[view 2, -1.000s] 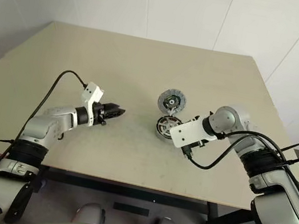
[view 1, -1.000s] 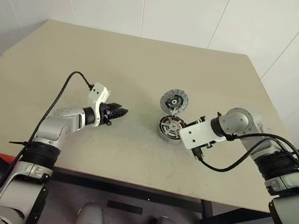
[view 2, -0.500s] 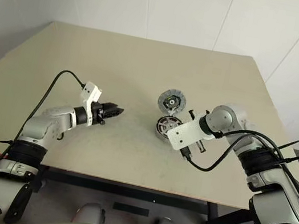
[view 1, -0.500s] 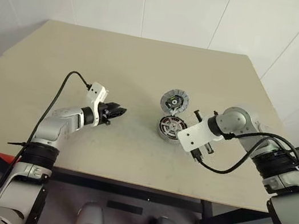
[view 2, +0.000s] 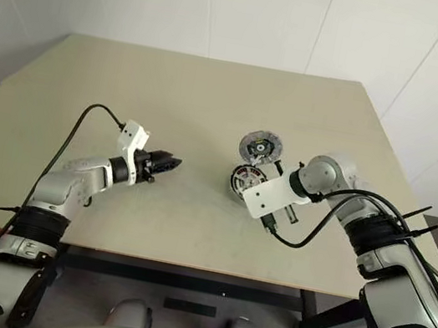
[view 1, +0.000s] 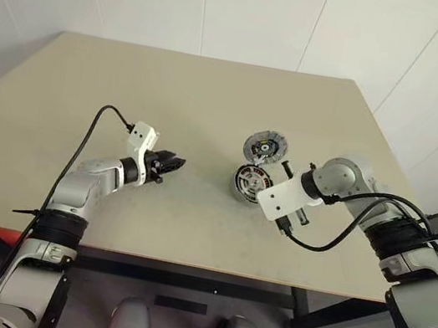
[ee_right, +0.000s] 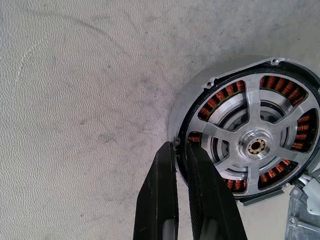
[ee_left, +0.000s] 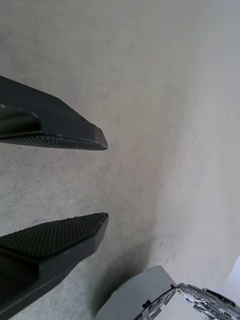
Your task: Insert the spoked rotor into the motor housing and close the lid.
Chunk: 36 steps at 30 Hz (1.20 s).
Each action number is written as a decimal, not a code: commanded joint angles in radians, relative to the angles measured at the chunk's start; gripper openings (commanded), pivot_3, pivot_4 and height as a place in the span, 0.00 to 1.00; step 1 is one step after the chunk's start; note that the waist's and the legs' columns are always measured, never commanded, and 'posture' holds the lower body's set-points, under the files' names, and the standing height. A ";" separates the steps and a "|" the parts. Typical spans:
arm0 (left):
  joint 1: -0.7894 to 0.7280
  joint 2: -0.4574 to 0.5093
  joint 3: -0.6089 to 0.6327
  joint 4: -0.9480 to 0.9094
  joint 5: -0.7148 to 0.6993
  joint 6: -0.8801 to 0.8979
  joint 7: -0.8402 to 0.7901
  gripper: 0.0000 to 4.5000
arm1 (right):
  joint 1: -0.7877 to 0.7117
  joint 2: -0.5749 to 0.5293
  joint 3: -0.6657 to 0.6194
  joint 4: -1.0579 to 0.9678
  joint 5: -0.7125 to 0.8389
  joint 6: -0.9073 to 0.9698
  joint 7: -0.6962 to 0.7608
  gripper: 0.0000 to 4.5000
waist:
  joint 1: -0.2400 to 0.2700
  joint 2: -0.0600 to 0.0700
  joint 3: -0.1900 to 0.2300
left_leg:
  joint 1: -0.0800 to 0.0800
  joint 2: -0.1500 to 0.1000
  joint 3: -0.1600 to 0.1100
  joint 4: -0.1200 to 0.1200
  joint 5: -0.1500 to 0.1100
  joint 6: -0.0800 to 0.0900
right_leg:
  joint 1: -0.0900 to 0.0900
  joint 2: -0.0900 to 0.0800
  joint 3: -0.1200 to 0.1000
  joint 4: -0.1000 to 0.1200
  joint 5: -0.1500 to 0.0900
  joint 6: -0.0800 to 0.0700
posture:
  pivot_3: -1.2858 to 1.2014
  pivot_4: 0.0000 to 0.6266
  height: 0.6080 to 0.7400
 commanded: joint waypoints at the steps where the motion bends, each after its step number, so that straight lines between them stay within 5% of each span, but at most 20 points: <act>1: 0.000 -0.009 0.018 -0.045 -0.016 -0.011 0.012 0.47 | -0.035 -0.021 -0.036 -0.004 0.015 0.008 0.001 0.00 | 0.000 0.000 0.000 | 0.000 0.000 0.000 0.000 0.000 0.000 | 0.000 0.000 0.000 0.000 0.000 0.000 | 0.52 0.00 1.00; 11: 0.062 -0.040 0.034 -0.090 -0.025 -0.016 0.054 0.47 | 0.012 0.054 -0.123 -0.396 0.238 0.972 0.147 0.00 | 0.002 0.002 0.002 | -0.004 0.003 0.000 -0.001 -0.001 0.001 | -0.003 0.002 -0.001 -0.002 0.000 0.000 | 0.52 0.00 1.00; 22: 0.122 -0.045 0.040 -0.162 -0.040 0.002 0.083 0.47 | -0.155 0.213 -0.084 -0.329 0.336 1.708 -0.023 0.00 | 0.004 0.003 0.002 | -0.004 0.003 0.000 -0.002 0.002 -0.005 | -0.003 0.002 -0.002 -0.002 0.000 0.000 | 0.52 0.00 1.00; 36: 0.175 -0.041 0.052 -0.230 -0.053 0.028 0.116 0.47 | -0.333 0.499 -0.313 0.030 0.441 1.966 -0.458 0.00 | 0.007 0.003 0.002 | -0.004 0.003 0.000 -0.008 0.006 -0.011 | -0.007 0.002 -0.002 -0.003 0.000 -0.001 | 0.52 0.00 1.00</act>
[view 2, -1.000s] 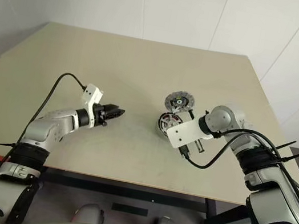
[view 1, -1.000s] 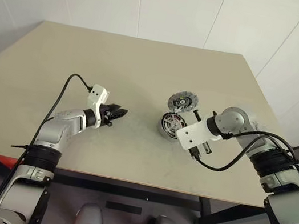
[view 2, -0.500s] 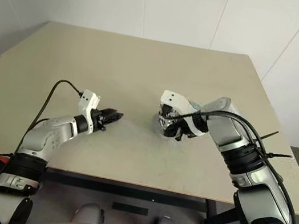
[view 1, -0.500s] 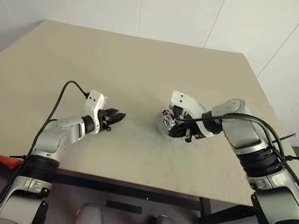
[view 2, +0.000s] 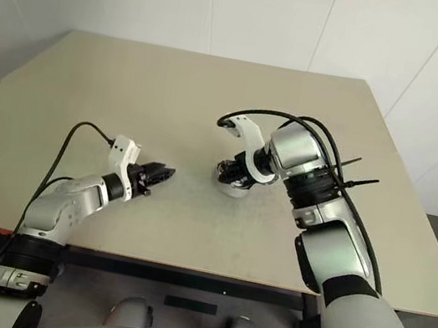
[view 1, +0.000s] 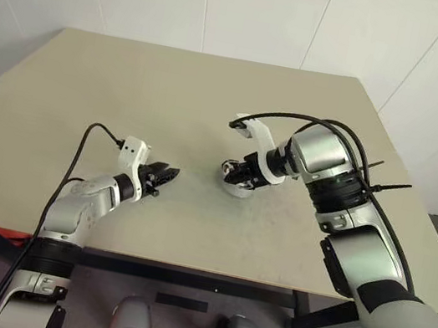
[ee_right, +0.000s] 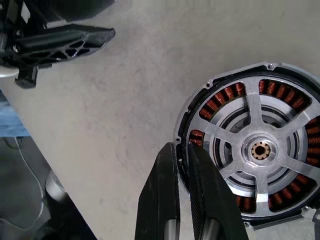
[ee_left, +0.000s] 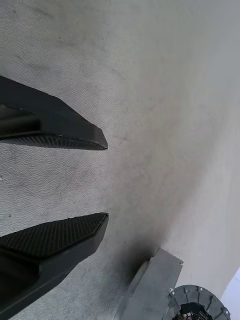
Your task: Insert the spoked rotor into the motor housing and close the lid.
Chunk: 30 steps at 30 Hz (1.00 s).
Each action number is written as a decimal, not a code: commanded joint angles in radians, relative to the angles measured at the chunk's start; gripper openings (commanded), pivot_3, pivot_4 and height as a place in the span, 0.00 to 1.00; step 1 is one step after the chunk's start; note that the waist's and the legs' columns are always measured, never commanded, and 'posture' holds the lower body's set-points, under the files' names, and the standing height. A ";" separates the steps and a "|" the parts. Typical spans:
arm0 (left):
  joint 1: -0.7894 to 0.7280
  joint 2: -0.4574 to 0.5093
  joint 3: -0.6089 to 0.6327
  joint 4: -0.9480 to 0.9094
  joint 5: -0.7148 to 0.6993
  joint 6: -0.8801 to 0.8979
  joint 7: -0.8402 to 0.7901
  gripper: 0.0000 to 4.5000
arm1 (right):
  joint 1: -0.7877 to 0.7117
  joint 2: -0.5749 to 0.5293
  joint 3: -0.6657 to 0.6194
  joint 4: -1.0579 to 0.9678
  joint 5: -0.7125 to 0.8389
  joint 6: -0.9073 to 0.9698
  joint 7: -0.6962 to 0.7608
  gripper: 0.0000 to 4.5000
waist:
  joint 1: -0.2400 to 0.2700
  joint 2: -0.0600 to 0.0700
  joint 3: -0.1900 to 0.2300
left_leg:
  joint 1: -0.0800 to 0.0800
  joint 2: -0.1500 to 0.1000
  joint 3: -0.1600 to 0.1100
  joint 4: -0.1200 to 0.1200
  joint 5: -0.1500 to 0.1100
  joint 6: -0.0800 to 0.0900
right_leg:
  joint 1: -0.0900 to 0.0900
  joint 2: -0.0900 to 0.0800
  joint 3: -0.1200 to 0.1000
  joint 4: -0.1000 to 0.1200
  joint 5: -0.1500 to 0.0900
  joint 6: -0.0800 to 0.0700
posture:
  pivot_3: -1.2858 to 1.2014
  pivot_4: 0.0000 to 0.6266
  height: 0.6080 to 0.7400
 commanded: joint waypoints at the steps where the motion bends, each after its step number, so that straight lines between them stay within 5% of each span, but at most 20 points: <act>1: 0.005 0.005 0.010 -0.051 -0.016 0.004 0.006 0.47 | -0.044 0.036 -0.088 0.052 0.027 0.003 -0.105 0.00 | -0.001 0.000 0.000 | 0.000 0.000 0.000 0.000 0.000 0.000 | 0.000 0.000 0.000 0.000 0.000 0.000 | 0.52 0.00 1.00; 3: 0.006 0.007 0.011 -0.054 -0.017 0.006 0.007 0.47 | -0.049 0.051 -0.110 0.072 0.038 0.004 -0.147 0.00 | -0.001 0.000 0.000 | 0.001 0.000 0.000 0.000 0.001 -0.001 | 0.000 0.000 0.000 0.001 0.000 0.000 | 0.52 0.00 1.00; 10: -0.008 0.020 0.019 -0.040 -0.018 0.006 0.004 0.47 | -0.072 0.068 -0.141 0.016 0.133 0.049 -0.193 0.51 | 0.002 0.000 0.000 | 0.002 0.000 0.000 -0.001 0.002 -0.004 | -0.001 0.000 0.000 0.004 0.000 0.000 | 0.52 0.00 1.00; 18: -0.034 0.021 0.009 -0.020 -0.016 0.006 -0.006 0.47 | -0.158 0.040 -0.223 -0.094 0.209 0.023 -0.242 0.51 | 0.008 0.000 0.000 | -0.005 0.000 0.000 -0.001 0.002 -0.004 | -0.007 0.001 0.000 0.003 0.000 0.000 | 0.52 0.00 1.00; 26: -0.071 0.019 -0.004 -0.003 -0.041 0.022 -0.057 0.47 | -0.009 -0.341 -0.043 -0.264 0.041 -0.707 -0.109 0.51 | 0.048 -0.004 -0.002 | -0.006 0.000 0.000 0.000 0.002 -0.004 | -0.006 0.000 0.000 0.001 0.000 0.001 | 0.52 0.00 1.00; 30: -0.108 0.045 -0.010 0.021 -0.044 0.033 -0.105 0.47 | 0.177 -0.510 -0.076 -0.348 -0.017 -0.800 -0.121 0.30 | 0.050 -0.003 -0.001 | -0.006 -0.001 0.000 0.001 0.002 -0.004 | -0.006 0.000 0.001 0.002 0.000 0.001 | 0.52 0.00 1.00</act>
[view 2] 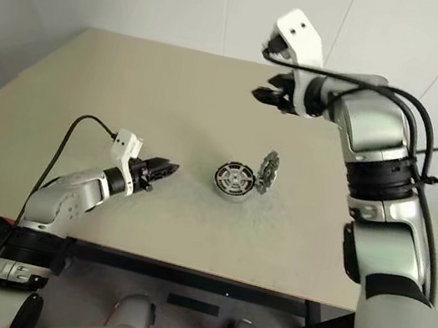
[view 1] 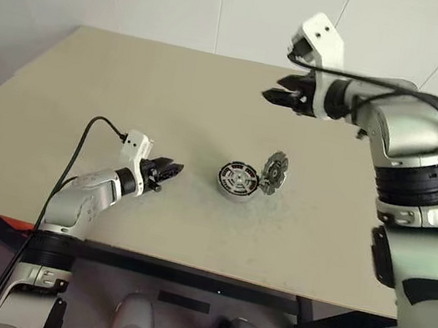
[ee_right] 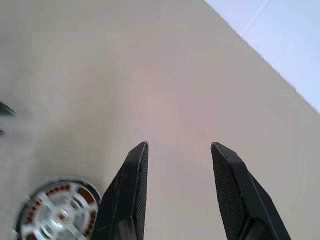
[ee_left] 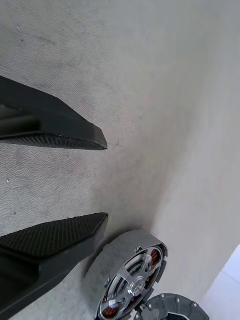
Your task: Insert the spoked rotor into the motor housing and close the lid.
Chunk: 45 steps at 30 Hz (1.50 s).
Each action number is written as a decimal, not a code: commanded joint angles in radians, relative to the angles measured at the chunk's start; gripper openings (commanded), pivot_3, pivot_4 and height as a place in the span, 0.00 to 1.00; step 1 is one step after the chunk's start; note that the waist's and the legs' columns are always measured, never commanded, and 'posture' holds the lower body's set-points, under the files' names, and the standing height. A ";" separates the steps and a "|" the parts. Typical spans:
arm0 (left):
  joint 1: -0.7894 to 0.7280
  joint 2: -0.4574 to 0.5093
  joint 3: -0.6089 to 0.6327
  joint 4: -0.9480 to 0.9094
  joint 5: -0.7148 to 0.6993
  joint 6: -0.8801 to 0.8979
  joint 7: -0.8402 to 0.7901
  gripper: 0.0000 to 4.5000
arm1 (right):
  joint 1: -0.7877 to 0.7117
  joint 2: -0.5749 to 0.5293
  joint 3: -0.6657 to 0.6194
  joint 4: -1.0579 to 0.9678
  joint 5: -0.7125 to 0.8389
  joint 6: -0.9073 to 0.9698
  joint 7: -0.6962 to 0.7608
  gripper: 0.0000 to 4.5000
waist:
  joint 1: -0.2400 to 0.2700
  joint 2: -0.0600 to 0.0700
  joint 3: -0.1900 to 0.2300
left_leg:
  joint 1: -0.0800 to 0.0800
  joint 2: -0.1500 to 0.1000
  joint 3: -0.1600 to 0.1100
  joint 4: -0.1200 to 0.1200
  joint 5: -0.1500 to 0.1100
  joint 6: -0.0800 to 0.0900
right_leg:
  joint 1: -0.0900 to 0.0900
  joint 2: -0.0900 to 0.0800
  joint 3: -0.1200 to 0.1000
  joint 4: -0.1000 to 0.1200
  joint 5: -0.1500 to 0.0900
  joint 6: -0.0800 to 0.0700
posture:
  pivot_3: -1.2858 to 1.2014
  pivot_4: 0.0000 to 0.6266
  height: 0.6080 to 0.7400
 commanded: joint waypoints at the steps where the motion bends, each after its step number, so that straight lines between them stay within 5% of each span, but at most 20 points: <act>1: -0.055 0.029 -0.006 0.014 -0.010 -0.001 -0.044 0.47 | 0.112 -0.098 -0.036 -0.110 -0.043 -0.063 -0.006 0.22 | -0.001 0.002 0.001 | 0.000 0.000 0.000 0.000 0.000 0.000 | 0.000 0.000 0.000 0.000 0.000 0.000 | 0.52 0.00 1.00; 4: -0.100 0.042 -0.025 0.073 0.010 -0.017 -0.072 0.47 | 0.245 -0.144 -0.062 -0.194 -0.041 -0.045 -0.013 0.01 | -0.006 0.004 0.001 | 0.002 0.000 0.000 0.000 0.000 0.000 | -0.001 0.000 0.001 0.002 0.000 0.000 | 0.52 0.00 1.00; 9: -0.181 0.044 -0.053 0.162 0.033 -0.044 -0.110 0.47 | 0.389 -0.156 -0.083 -0.327 -0.019 -0.001 -0.021 0.01 | -0.015 0.004 0.001 | 0.004 0.000 0.001 0.001 0.001 0.001 | 0.000 0.001 0.002 0.003 0.000 0.000 | 0.52 0.00 1.00; 17: -0.219 0.037 -0.068 0.221 0.054 -0.075 -0.133 0.47 | 0.347 0.019 -0.071 -0.469 0.078 0.174 -0.066 0.01 | -0.031 0.004 0.001 | 0.004 0.000 0.001 0.000 0.001 0.002 | 0.000 0.000 0.003 0.004 0.001 -0.001 | 0.52 0.00 1.00; 33: -0.172 0.055 -0.032 0.177 0.057 -0.082 -0.097 0.47 | 0.291 0.328 0.000 -0.150 0.080 0.149 -0.196 0.01 | -0.030 0.004 0.000 | 0.004 -0.001 0.001 0.000 0.002 0.001 | 0.000 0.000 0.002 0.003 0.001 -0.001 | 0.52 0.00 1.00; 45: -0.186 0.059 -0.032 0.175 0.057 -0.076 -0.086 0.47 | 0.333 0.395 -0.015 0.054 0.058 -0.008 -0.240 0.01 | -0.030 0.003 0.000 | 0.004 -0.001 0.001 0.000 0.002 0.001 | 0.001 0.000 0.002 0.003 0.001 -0.001 | 0.52 0.00 1.00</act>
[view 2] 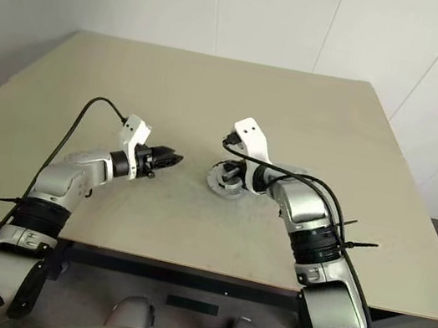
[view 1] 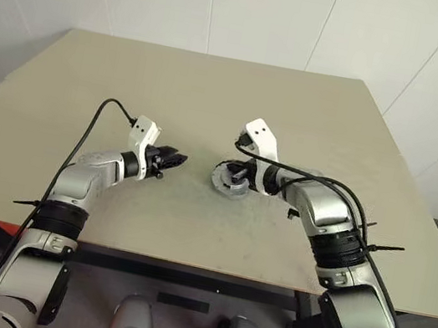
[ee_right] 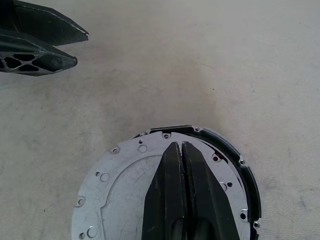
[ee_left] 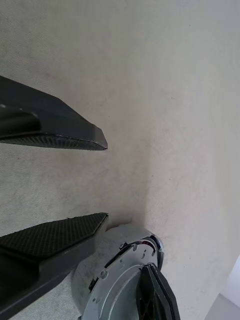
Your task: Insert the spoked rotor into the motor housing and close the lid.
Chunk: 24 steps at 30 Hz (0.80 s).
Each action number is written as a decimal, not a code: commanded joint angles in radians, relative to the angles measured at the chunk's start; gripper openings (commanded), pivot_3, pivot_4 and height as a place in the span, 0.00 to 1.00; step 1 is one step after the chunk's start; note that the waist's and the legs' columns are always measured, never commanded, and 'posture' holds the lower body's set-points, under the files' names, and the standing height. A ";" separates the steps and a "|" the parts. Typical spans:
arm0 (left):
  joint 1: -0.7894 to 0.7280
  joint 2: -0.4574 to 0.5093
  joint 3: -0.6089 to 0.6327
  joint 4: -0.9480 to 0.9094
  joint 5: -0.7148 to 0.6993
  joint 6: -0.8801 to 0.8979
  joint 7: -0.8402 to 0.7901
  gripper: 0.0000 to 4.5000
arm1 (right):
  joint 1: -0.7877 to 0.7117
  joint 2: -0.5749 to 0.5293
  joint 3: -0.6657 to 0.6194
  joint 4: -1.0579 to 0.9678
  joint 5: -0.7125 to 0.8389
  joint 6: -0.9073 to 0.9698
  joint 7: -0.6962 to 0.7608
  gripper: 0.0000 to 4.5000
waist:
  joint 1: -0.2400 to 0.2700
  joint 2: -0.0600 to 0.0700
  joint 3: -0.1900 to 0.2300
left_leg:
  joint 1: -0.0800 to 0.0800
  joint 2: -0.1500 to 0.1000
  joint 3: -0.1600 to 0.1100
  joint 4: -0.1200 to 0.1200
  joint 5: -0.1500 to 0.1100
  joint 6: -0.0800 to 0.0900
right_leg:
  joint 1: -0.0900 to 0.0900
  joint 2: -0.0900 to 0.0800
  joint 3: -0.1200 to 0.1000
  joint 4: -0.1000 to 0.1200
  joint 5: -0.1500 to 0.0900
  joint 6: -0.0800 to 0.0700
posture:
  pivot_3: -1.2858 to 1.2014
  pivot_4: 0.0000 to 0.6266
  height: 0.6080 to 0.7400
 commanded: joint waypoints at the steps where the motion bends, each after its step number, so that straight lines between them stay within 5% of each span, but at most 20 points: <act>1: -0.020 0.007 0.018 -0.034 -0.008 -0.006 0.001 0.47 | 0.039 -0.003 -0.022 0.028 -0.015 -0.085 -0.017 0.01 | 0.001 0.000 0.000 | 0.000 0.000 0.000 0.000 0.000 0.000 | 0.001 0.000 0.000 0.000 0.000 0.000 | 0.52 0.00 1.00; 8: -0.033 0.005 0.013 -0.016 -0.002 -0.011 -0.004 0.47 | 0.070 -0.054 -0.108 -0.039 0.028 -0.280 0.034 0.01 | 0.000 0.000 0.000 | 0.000 0.000 0.000 0.000 0.000 0.000 | 0.001 0.000 0.000 0.000 0.000 0.000 | 0.52 0.00 1.00; 11: -0.046 0.002 0.008 -0.007 0.000 -0.012 -0.009 0.47 | 0.118 -0.087 -0.136 -0.075 0.063 -0.319 0.095 0.13 | 0.001 0.000 0.000 | 0.000 0.000 0.000 0.000 0.000 0.000 | 0.001 0.000 -0.001 -0.001 0.000 0.000 | 0.52 0.00 1.00; 22: -0.053 0.000 0.003 -0.003 0.000 -0.008 -0.018 0.47 | 0.202 -0.098 -0.093 -0.166 0.064 -0.320 0.162 0.95 | -0.001 0.000 0.000 | 0.001 0.001 0.000 0.000 0.000 0.000 | 0.001 0.000 -0.001 0.000 0.000 0.000 | 0.52 0.00 1.00; 24: -0.051 0.002 0.004 -0.003 0.000 -0.008 -0.019 0.47 | 0.197 -0.092 -0.088 -0.167 0.060 -0.315 0.162 1.00 | -0.001 0.000 0.000 | 0.000 0.000 0.000 0.000 0.000 0.000 | 0.001 0.000 -0.001 -0.001 0.000 0.000 | 0.52 0.00 1.00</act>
